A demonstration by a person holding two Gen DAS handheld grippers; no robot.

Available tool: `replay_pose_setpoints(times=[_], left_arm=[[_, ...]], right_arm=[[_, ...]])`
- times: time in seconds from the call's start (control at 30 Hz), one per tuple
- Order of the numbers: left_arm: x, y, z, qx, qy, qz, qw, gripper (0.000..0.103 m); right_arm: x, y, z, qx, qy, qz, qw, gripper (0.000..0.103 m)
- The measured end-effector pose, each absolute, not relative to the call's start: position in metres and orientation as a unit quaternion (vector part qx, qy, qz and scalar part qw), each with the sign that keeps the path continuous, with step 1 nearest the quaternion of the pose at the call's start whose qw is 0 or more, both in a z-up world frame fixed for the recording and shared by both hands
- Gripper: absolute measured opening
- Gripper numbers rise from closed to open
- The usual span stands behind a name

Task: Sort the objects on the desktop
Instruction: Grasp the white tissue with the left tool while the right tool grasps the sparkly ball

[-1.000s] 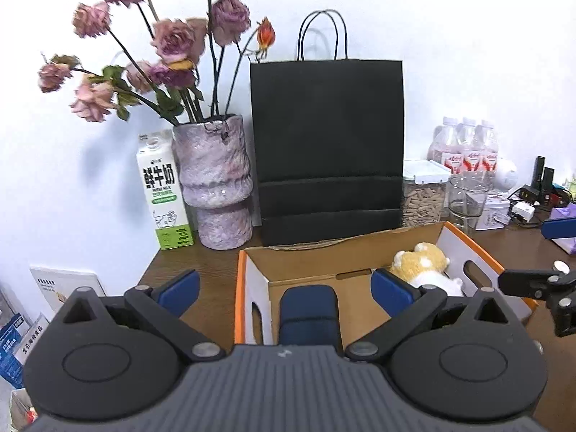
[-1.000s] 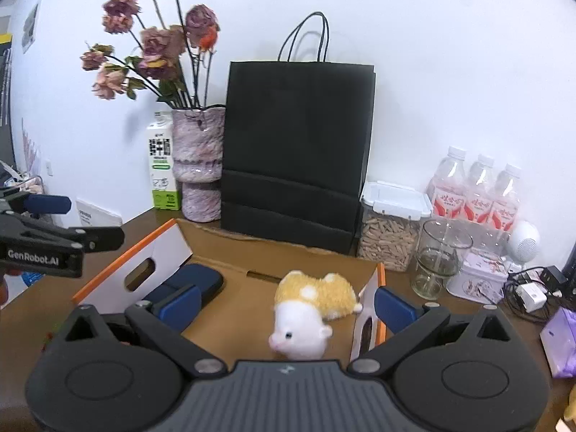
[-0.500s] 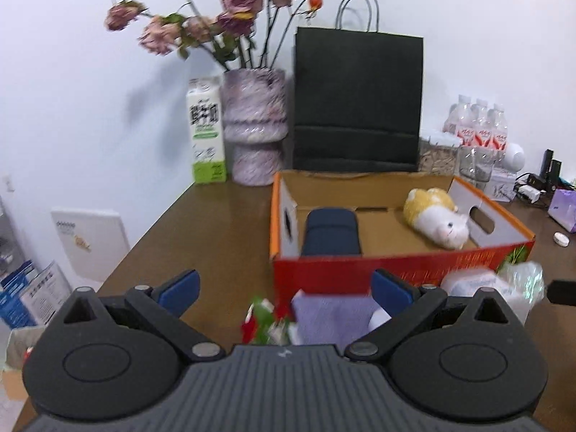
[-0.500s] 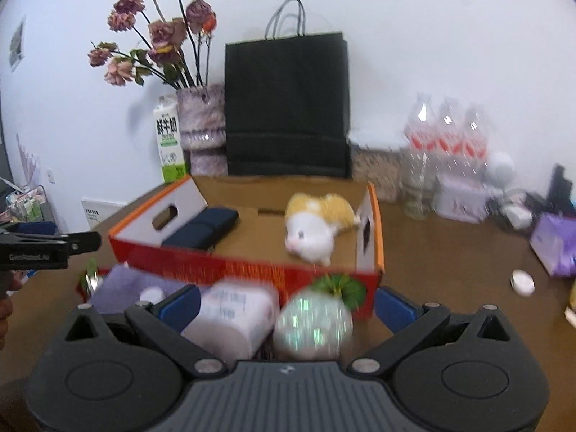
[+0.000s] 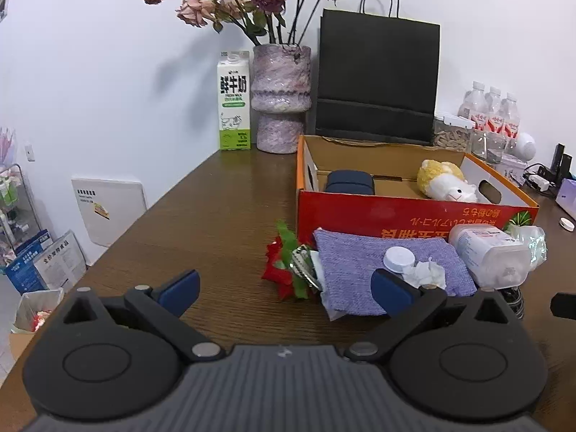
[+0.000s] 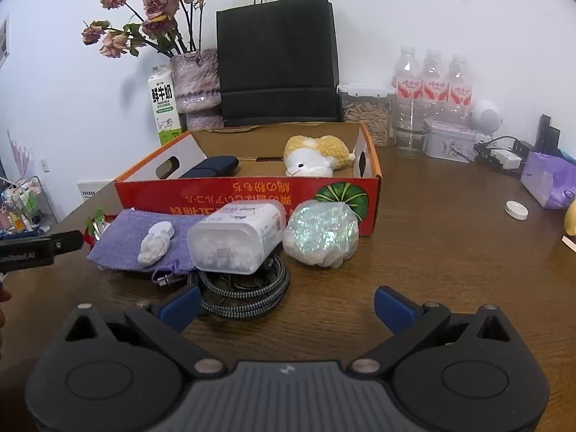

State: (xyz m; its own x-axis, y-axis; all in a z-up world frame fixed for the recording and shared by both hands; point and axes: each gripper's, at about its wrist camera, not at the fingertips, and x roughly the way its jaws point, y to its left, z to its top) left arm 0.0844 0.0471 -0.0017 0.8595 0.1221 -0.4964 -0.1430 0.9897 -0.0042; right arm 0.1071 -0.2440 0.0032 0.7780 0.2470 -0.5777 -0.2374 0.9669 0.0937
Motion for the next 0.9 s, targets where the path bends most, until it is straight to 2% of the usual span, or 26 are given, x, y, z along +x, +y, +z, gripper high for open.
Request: replay_pose_setpoints(times=[0.43, 0.77, 0.9], left_arm=[[0.078, 0.047, 0.0, -0.012, 0.247, 0.068, 0.967, 0.103], [0.093, 0.009, 0.006, 0.01, 0.234, -0.007, 0.972, 0.103], [0.11, -0.01, -0.002, 0.023, 0.251, -0.023, 0.967, 0.094]], right_arm=[[0.099, -0.247, 0.001, 0.009, 0.296, 0.118, 0.948, 0.103], [0.11, -0.245, 0.004, -0.01, 0.282, 0.11, 0.953, 0.103], [0.119, -0.245, 0.005, -0.024, 0.273, 0.098, 0.957, 0.103]])
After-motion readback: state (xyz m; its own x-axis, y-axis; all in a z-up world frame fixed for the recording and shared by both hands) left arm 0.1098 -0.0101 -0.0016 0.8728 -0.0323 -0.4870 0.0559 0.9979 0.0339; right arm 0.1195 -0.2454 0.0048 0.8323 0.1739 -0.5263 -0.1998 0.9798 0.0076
